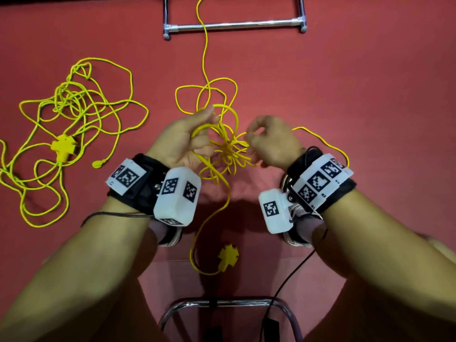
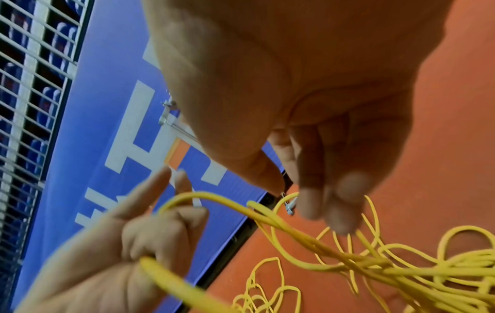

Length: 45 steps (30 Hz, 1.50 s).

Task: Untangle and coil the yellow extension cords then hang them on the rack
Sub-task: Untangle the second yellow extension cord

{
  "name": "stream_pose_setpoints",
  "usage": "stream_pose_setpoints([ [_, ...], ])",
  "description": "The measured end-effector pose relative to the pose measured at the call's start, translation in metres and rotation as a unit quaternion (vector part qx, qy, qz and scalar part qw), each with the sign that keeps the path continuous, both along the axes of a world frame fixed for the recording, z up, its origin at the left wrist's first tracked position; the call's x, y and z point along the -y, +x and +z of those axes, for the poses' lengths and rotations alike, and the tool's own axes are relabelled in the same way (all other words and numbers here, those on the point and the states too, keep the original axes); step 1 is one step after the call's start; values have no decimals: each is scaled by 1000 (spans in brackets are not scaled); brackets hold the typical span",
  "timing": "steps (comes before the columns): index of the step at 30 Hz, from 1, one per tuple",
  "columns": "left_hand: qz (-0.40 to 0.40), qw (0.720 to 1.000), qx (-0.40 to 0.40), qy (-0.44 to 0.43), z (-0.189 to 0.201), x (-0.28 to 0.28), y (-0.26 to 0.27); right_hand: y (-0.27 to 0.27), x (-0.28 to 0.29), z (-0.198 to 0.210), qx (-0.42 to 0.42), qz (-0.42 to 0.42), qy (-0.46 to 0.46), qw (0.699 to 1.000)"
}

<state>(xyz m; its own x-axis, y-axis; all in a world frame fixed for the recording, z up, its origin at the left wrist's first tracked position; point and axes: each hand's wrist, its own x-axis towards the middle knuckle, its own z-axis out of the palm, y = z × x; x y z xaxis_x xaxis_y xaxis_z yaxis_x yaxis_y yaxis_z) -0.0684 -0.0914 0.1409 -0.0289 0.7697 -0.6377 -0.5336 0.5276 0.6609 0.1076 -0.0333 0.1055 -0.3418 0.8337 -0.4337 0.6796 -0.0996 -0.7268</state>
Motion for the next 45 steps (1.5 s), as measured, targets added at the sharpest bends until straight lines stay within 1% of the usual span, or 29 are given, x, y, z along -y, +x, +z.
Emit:
stream_pose_setpoints([
  [3, 14, 994, 88, 61, 4, 1, 5, -2, 11, -9, 81, 106, -36, 990],
  [5, 34, 987, 136, 78, 5, 0, 5, -5, 18, -13, 97, 120, -28, 988],
  [8, -2, 977, 185, 104, 11, 2, 4, -14, 28, -19, 26, 69, -26, 997],
  [10, -44, 969, 213, 116, 13, 5, 2, -24, 33, -22, -81, 22, -65, 994],
  [11, -59, 969, 211, 113, 13, 6, 0, -29, 34, -24, -157, -22, -105, 982],
  [13, -89, 973, 187, 103, 15, 10, -2, -32, 31, -23, -291, -119, -180, 932],
  [17, -123, 982, 131, 58, 22, 14, 3, -31, 10, -22, -349, -247, -278, 860],
  [19, -146, 984, 99, -12, 21, 13, 6, -26, -6, -20, -365, -341, -225, 837],
  [21, -159, 984, 47, -72, 16, 13, 8, -19, -19, -12, -352, -389, -105, 845],
  [23, -161, 983, -16, -89, 9, 14, 6, -16, -26, -3, -369, -372, -13, 852],
  [24, -164, 981, -31, -99, 7, 15, 6, -17, -27, 3, -388, -333, 25, 859],
  [26, -192, 974, -29, -113, 5, 17, 10, -21, -24, 13, -403, -179, 100, 892],
  [27, -213, 970, -26, -117, 5, 19, 12, -22, -21, 13, -385, -89, 111, 912],
  [28, -229, 966, -24, -119, 7, 21, 16, -23, -18, 13, -357, 1, 90, 930],
  [29, -235, 965, -24, -111, 7, 22, 18, -22, -16, 12, -300, 70, 78, 948],
  [30, -233, 967, -18, -100, 8, 22, 20, -21, -14, 11, -218, 102, 84, 967],
  [31, -231, 969, -20, -85, 8, 22, 19, -19, -14, 9, -120, 85, 113, 983],
  [33, -226, 973, -21, -43, 7, 21, 16, -14, -14, 6, 33, -32, 152, 987],
  [34, -221, 975, -19, -20, 7, 21, 15, -11, -15, 4, 77, -83, 138, 984],
  [35, -218, 976, -15, 0, 6, 22, 14, -9, -16, 0, 95, -106, 87, 986],
  [36, -222, 975, -9, 13, 5, 22, 15, -8, -15, -2, 84, -113, 5, 990],
  [37, -235, 972, -7, 20, 4, 22, 17, -7, -13, -5, 41, -117, -90, 988],
  [38, -258, 966, -12, 23, 3, 23, 21, -6, -9, -6, -17, -119, -171, 978],
  [39, -292, 956, -23, 22, 1, 25, 25, -6, -6, -8, -79, -127, -217, 965],
  [40, -331, 943, -38, 13, 1, 27, 31, -7, -4, -9, -135, -139, -236, 952],
  [42, -389, 919, -64, -24, 1, 30, 42, -9, -1, -5, -214, -173, -223, 935],
  [43, -388, 918, -65, -53, -1, 29, 46, -9, -3, -3, -232, -185, -200, 934],
  [44, -358, 928, -56, -85, -2, 27, 49, -8, -5, -1, -235, -184, -166, 940],
  [45, -300, 947, -44, -110, -2, 24, 49, -6, -8, 1, -239, -165, -137, 947],
])
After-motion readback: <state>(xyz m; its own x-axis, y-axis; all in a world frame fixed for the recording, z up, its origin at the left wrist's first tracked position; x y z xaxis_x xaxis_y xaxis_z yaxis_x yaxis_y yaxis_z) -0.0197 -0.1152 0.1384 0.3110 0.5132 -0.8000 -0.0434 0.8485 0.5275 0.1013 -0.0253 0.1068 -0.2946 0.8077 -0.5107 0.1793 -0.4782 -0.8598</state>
